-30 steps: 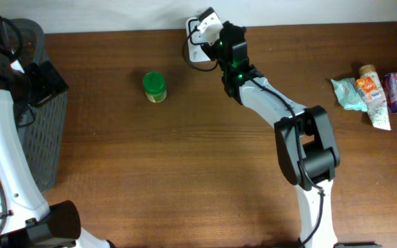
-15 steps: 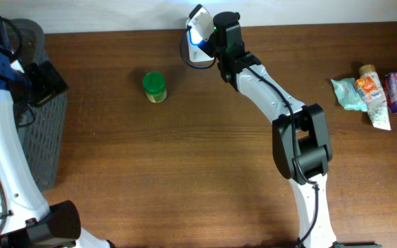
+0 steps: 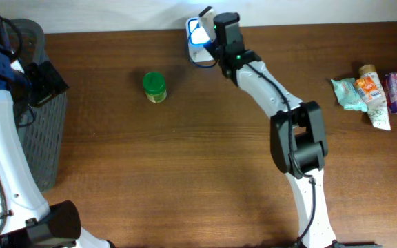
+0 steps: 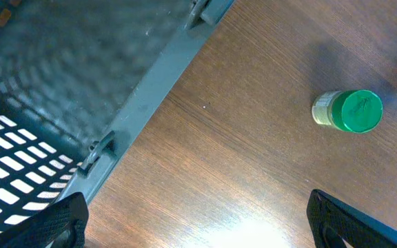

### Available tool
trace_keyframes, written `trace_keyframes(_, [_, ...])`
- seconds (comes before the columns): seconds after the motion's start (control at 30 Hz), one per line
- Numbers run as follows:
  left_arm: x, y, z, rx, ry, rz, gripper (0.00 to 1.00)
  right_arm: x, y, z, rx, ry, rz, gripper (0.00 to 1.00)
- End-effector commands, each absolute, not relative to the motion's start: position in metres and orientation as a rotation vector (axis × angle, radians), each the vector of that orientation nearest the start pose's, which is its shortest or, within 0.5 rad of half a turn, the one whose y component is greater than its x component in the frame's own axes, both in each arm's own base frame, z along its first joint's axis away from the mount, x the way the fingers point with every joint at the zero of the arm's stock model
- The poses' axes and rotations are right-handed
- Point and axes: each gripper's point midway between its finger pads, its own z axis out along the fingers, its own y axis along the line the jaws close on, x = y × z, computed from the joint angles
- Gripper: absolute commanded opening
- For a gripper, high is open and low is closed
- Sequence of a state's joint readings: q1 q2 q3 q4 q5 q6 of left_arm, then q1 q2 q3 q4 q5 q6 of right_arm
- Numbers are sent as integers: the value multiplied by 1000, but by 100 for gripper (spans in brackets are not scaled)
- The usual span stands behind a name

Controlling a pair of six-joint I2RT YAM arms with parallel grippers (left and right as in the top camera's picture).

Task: Scan the item barcode
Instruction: 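Carry the teal box right and drop it on the pile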

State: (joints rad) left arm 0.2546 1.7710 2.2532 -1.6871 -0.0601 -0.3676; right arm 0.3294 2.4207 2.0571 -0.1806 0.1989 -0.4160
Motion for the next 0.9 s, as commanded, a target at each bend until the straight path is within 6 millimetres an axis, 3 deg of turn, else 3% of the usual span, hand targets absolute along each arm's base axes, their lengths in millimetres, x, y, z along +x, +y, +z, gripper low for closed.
trace_keyframes(0.0, [331, 99, 316, -883, 2608, 61, 99, 647, 98, 216, -313, 2075, -262, 4])
trace_keyframes(0.03, [331, 99, 316, -883, 2608, 61, 99, 632, 57, 206, -248, 2196, -305, 4])
trace_keyframes(0.1, [331, 99, 316, -883, 2608, 61, 99, 607, 4, 185, -175, 2353, -405, 4])
trace_keyframes(0.13, [331, 99, 316, -883, 2608, 61, 99, 576, -52, 167, -96, 2500, -570, 4])
trace_keyframes(0.2, [331, 99, 316, -883, 2608, 61, 99, 546, -104, 157, -11, 2601, -734, 4])
trace_keyframes(0.3, [331, 99, 316, -883, 2608, 61, 99, 509, -167, 150, 117, 2711, -827, 4])
trace_keyframes(0.47, [331, 99, 316, -883, 2608, 61, 99, 460, -239, 136, 527, 2760, -817, 4])
trace_keyframes(0.5, [331, 99, 316, -883, 2608, 61, 99, 454, -247, 134, 586, 2758, -799, 22])
trace_keyframes(0.53, [331, 99, 316, -883, 2608, 61, 99, 453, -247, 128, 603, 2776, -701, 94])
trace_keyframes(0.63, [331, 99, 316, -883, 2608, 61, 99, 449, -244, 123, 614, 2805, -609, 99])
trace_keyframes(0.73, [331, 99, 316, -883, 2608, 61, 99, 447, -237, 144, 650, 2762, -595, 99])
trace_keyframes(0.77, [331, 99, 316, -883, 2608, 61, 99, 449, -230, 158, 635, 2733, -572, 99])
trace_keyframes(0.87, [331, 99, 316, -883, 2608, 61, 99, 465, -181, 197, 529, 2658, -264, 99])
